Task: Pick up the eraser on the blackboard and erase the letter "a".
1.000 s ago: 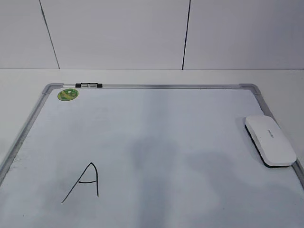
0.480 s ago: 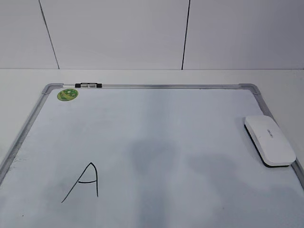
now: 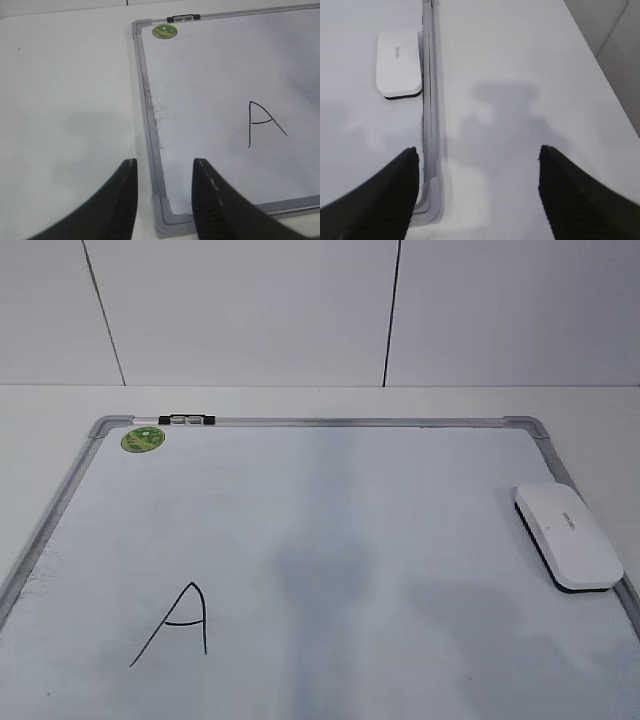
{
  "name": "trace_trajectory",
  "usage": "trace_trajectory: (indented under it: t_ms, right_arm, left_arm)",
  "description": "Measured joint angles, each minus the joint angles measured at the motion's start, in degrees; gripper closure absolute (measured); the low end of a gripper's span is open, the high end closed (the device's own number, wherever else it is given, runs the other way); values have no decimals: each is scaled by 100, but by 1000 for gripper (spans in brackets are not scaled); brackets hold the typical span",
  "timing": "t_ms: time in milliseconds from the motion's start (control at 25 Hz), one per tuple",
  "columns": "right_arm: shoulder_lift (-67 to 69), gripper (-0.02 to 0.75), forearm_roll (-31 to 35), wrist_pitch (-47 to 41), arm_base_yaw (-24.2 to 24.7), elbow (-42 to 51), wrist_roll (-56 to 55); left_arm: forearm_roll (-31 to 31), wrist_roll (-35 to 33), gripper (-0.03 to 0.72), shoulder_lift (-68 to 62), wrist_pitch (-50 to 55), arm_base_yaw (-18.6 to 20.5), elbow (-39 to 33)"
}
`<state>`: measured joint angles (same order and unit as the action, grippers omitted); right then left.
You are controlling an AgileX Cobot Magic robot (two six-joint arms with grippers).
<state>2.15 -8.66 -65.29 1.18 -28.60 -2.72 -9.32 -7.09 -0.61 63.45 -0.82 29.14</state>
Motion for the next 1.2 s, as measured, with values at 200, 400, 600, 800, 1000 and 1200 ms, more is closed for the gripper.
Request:
trace_trajectory:
  t_ms: [200,400,600,800,1000,1200]
  right_arm:
    - [-303,145,-10,-12,0,0,0]
    - [-315,145,-31,-12,0,0,0]
    - [-315,145,-31,-12,0,0,0]
    - [-315,145,-31,-12,0,0,0]
    - [-315,145,-31,-12,0,0,0]
    - [-315,145,20,-12,0,0,45]
  left_arm:
    - [0,0,421,0,0,0,0]
    - [0,0,422,0,0,0,0]
    - [0,0,423,0,0,0,0]
    - [0,0,441,0,0,0,0]
    - [0,0,445,0,0,0,0]
    - [0,0,449,0,0,0,0]
